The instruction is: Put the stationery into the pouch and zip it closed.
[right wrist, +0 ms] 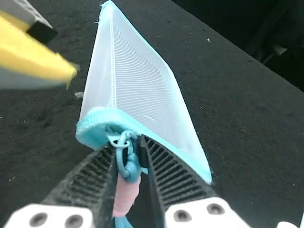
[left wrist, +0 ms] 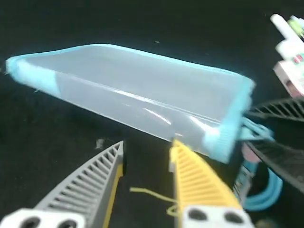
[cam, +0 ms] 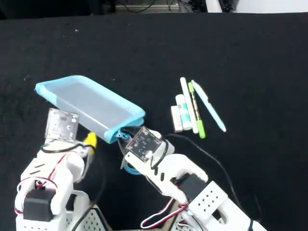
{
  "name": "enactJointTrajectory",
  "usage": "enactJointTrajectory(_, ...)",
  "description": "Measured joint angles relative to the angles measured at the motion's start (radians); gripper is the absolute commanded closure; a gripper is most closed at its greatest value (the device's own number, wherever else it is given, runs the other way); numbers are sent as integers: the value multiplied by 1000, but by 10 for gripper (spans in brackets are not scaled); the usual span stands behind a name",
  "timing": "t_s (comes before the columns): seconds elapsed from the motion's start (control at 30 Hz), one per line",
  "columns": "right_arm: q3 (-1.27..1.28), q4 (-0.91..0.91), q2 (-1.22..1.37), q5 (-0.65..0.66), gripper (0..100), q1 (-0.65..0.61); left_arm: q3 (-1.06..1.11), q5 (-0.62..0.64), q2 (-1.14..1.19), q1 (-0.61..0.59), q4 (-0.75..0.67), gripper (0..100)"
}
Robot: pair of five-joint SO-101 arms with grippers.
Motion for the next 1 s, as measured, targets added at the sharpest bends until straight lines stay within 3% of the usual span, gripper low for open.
enactJointTrajectory(0.2, 0, 0, 0, 0, 987, 0, 11, -25, 0, 133, 9, 787)
enactJointTrajectory(0.63, 0, 0, 0, 0, 987, 0, 15, -23, 0, 227, -5, 786)
enactJointTrajectory(0.83, 0, 0, 0, 0, 987, 0, 130, -26, 3, 210, -132, 787)
enactJointTrajectory(1.0, 0, 0, 0, 0, 987, 0, 143, -26, 2, 196, -155, 787)
